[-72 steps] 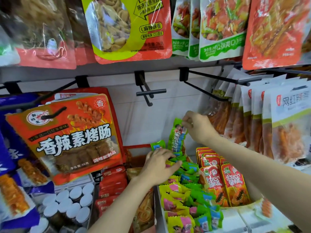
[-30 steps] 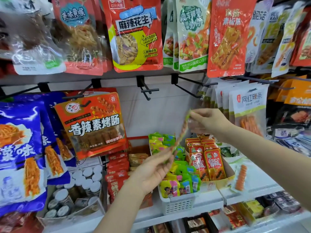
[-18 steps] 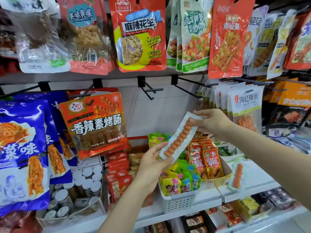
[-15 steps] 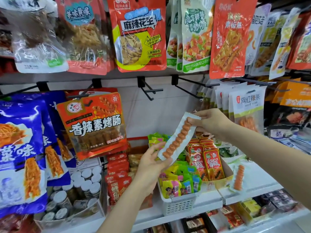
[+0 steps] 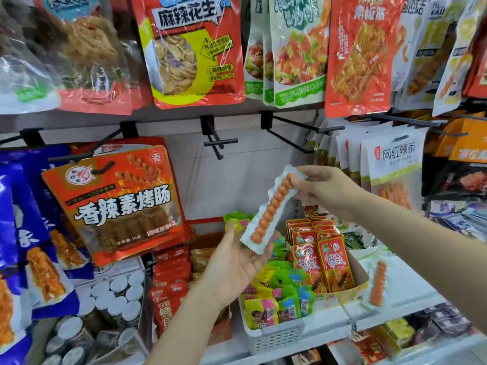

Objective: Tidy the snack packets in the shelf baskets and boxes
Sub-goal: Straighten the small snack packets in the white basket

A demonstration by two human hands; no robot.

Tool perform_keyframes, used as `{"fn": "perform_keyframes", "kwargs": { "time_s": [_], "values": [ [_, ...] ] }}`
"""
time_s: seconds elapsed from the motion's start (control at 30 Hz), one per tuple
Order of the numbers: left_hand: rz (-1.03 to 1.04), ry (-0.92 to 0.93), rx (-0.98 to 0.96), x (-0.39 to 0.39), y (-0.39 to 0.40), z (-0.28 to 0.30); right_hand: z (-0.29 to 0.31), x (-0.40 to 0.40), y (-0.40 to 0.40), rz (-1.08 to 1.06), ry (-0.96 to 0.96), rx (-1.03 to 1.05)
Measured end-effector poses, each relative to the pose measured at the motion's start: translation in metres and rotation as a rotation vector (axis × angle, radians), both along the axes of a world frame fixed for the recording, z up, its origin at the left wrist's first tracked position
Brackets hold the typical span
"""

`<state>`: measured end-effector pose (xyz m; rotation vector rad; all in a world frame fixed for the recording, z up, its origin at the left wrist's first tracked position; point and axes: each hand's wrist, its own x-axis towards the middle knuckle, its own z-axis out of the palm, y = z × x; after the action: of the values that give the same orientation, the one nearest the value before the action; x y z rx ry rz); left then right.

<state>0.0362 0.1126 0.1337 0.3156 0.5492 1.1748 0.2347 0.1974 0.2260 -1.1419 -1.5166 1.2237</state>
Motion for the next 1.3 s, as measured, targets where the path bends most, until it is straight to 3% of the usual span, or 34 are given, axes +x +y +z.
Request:
{"fn": "perform_keyframes", "kwargs": {
  "time_s": [0.1,0.27,0.33,0.47,0.57,0.63,0.77,0.93,1.03,1.3],
  "values": [
    [0.088,0.1,0.061,0.0,0.006,-0.003,-0.003,0.007,0.0,0.153,0.084,-0.099],
    [0.3,0.816,0.299,-0.014,0.013,-0.013,0.007,0.013,0.004,0.236,0.14,-0.285],
    [0.398,0.969,0.412,-0.018,0.019,-0.012,0.011,0.012,0.005,0.202,0.11,-0.298],
    [0.42,1.139,0.551,-0.02,0.031,-0.013,0.011,0.007,0.005,0.126,-0.184,-0.129],
    [0.481,1.227,0.577,-0.021,0.049,-0.013,0.011,0.01,0.006,-0.005,-0.159,-0.027],
    [0.542,1.387,0.561,-0.024,0.067,-0.013,0.007,0.012,0.005,-0.128,-0.207,0.172],
    [0.301,1.831,0.618,-0.023,0.096,-0.015,-0.015,0.011,0.012,-0.332,-0.633,0.727],
    [-0.193,2.125,0.649,-0.008,0.131,-0.021,-0.031,-0.002,0.032,-0.336,-0.736,0.707],
    [-0.282,2.218,0.619,-0.007,0.136,-0.029,-0.033,-0.01,0.042,-0.323,-0.707,0.712],
    [-0.211,2.145,0.774,-0.027,0.1,-0.051,-0.034,-0.026,0.048,-0.13,-0.736,0.63]
  ]
}}
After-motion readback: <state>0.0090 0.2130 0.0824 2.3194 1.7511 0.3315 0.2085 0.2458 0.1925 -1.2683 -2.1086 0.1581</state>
